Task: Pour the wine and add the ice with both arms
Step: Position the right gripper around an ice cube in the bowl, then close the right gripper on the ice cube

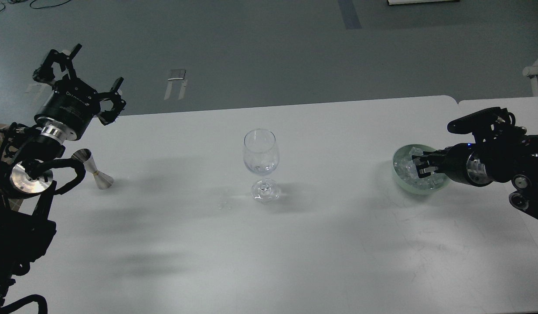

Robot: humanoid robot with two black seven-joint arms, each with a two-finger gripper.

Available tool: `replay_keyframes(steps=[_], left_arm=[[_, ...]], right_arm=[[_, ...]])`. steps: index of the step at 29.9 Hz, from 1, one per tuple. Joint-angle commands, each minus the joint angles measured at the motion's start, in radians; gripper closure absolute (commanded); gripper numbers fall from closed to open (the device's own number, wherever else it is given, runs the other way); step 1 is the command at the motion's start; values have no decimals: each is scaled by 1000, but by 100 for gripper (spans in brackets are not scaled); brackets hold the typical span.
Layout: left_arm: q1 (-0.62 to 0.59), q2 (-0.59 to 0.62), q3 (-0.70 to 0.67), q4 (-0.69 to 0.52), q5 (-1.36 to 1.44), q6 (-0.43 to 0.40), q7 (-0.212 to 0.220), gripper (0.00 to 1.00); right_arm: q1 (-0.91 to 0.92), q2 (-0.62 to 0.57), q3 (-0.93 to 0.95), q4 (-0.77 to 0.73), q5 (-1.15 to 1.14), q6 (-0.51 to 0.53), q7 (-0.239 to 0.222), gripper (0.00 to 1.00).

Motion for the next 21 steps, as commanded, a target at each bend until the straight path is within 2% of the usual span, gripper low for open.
replay_keyframes(steps=[1, 11, 21], left_arm=[[0, 0, -1, 0, 0, 0, 0, 2], [6, 0, -5, 3, -2, 0, 0, 2], [6, 1, -10, 15, -2, -15, 0, 2]], right_arm=[[1, 1, 1, -16, -2, 0, 0, 55], [-8, 7, 1, -76, -3, 0, -2, 52], [-8, 84, -2, -113, -3, 0, -17, 52]])
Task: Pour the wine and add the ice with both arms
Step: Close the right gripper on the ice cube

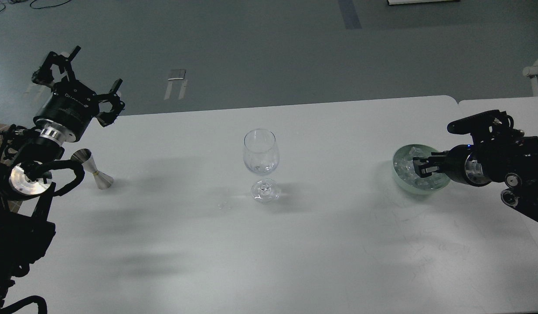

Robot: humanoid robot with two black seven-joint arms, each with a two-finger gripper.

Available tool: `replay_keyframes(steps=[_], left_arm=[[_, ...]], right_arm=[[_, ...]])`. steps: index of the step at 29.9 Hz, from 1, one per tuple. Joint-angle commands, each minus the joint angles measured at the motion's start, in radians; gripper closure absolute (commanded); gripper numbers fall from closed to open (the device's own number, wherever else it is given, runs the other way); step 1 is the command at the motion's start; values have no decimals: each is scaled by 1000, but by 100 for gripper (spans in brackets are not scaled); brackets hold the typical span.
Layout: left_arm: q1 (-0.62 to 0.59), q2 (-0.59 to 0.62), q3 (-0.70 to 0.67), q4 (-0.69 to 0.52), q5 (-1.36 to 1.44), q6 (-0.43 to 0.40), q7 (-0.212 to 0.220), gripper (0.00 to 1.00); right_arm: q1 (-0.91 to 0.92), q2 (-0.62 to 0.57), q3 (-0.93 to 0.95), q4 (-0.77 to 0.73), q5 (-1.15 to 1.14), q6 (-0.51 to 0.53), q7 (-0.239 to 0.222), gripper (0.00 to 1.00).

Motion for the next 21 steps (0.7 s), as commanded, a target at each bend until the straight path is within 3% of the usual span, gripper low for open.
replay_keyframes(steps=[1, 9, 21], left_arm=[[0, 0, -1, 10, 0, -5, 0, 2], [2, 0, 5, 20, 0, -16, -26, 2], [2, 0, 10, 20, 0, -16, -26, 2]], right_arm=[[-1, 13, -3, -5, 0, 0, -13, 52], [-10, 19, -9, -14, 0, 2, -13, 52], [-32, 0, -6, 18, 2, 3, -13, 52]])
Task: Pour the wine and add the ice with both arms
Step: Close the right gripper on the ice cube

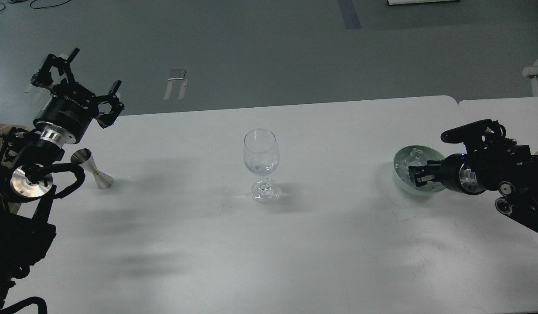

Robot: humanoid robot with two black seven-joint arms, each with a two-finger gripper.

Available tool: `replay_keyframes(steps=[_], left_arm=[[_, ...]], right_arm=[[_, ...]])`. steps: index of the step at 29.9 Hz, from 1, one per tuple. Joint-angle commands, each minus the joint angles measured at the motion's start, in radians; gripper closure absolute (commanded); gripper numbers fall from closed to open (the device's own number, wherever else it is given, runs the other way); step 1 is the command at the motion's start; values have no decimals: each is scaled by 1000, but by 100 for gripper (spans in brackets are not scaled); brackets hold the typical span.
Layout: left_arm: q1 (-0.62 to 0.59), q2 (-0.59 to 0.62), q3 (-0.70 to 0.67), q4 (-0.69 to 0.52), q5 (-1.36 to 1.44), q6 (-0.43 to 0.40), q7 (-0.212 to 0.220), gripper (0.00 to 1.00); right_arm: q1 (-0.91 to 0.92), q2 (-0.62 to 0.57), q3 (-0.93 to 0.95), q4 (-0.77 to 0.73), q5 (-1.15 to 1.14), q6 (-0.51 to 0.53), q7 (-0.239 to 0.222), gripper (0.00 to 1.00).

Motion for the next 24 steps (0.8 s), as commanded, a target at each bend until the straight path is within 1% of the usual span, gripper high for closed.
replay_keyframes(steps=[1, 16, 24], left_arm=[[0, 0, 0, 0, 0, 0, 1, 2], [0, 3, -6, 0, 0, -1, 1, 2], [0, 8, -2, 0, 0, -1, 1, 2]], right_arm=[[-1, 0, 3, 0, 0, 1, 0, 52], [16, -4, 9, 24, 3, 1, 0, 52], [7, -90, 6, 104, 8, 8, 0, 50]])
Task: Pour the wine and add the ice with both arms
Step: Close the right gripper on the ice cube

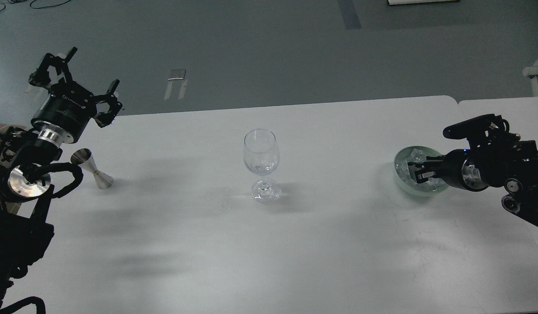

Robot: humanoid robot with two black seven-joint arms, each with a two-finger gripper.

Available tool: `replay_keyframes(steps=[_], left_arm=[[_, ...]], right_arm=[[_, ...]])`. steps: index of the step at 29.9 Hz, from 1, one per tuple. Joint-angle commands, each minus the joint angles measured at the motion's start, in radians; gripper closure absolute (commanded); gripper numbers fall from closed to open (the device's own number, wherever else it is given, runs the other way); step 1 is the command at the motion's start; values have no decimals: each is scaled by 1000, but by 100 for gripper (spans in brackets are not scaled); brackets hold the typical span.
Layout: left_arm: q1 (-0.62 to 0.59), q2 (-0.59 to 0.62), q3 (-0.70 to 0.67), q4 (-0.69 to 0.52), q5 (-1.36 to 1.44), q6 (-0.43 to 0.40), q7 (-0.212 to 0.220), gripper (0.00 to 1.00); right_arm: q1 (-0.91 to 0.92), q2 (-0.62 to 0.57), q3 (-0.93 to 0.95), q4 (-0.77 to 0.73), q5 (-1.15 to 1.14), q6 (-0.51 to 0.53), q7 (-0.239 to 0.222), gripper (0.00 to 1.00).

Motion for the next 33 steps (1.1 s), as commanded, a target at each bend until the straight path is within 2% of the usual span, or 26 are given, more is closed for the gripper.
replay_keyframes(steps=[1, 7, 28, 33], left_arm=[[0, 0, 1, 0, 0, 0, 0, 2], [0, -3, 4, 0, 0, 0, 0, 2], [6, -3, -2, 0, 0, 0, -2, 2], [8, -1, -4, 0, 0, 0, -2, 2]], right_arm=[[-5, -42, -2, 22, 1, 1, 0, 51], [-10, -68, -5, 23, 4, 3, 0, 50], [-66, -47, -5, 13, -5, 3, 0, 50], [-60, -38, -5, 11, -5, 3, -3, 53]])
